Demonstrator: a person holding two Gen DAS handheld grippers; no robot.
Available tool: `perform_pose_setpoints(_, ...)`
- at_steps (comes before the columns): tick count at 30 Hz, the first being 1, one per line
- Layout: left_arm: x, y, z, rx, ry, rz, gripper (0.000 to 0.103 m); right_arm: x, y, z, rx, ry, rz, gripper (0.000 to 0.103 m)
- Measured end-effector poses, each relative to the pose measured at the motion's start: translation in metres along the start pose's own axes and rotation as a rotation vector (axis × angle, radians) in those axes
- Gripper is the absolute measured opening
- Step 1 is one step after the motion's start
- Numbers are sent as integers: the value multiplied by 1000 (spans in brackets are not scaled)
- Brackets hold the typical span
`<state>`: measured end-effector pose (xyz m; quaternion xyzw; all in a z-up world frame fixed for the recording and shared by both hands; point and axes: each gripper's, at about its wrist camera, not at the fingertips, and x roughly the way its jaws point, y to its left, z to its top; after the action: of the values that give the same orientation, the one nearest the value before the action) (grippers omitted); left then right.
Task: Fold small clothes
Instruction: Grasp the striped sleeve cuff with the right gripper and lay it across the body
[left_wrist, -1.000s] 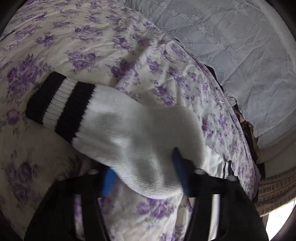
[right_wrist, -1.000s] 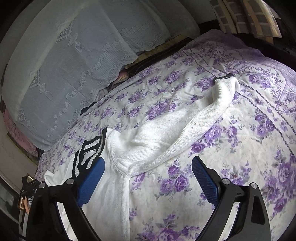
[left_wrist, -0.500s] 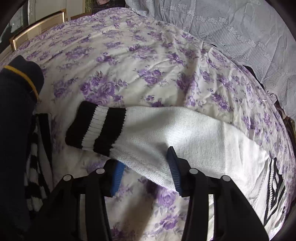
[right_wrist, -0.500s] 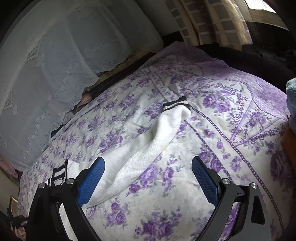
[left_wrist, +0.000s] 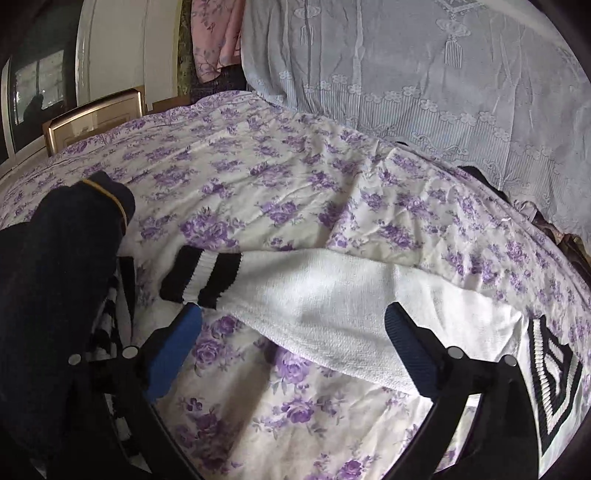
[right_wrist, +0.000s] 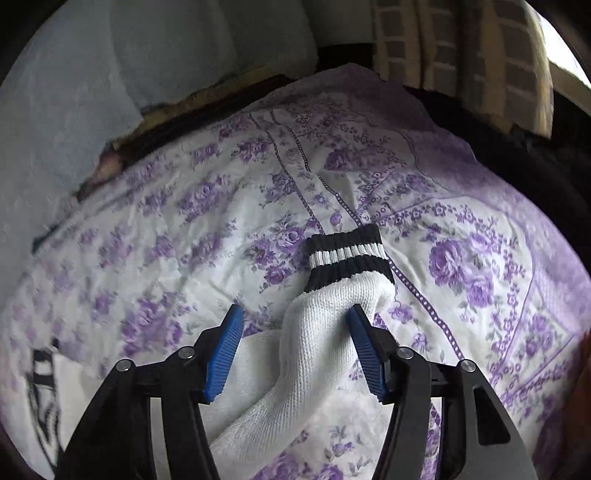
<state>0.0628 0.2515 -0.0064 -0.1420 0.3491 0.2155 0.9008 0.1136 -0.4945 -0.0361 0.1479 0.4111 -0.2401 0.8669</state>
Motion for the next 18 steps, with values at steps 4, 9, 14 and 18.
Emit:
perform_pose_setpoints(4, 14, 0, -9, 28, 46, 32, 97, 5, -26, -15, 22, -6, -28, 37)
perform_pose_setpoints(9, 4, 10, -8, 11, 3, 27, 97, -37, -110, -57, 274, -27, -28, 69)
perform_pose_setpoints(14, -11, 2, -9, 33, -46, -15, 98, -60, -131, -68, 297, -39, 40, 75)
perform_pose_setpoints(18, -1, -8, -8, 77, 2, -54, 98, -23, -151, -62, 476, 23, 164, 76)
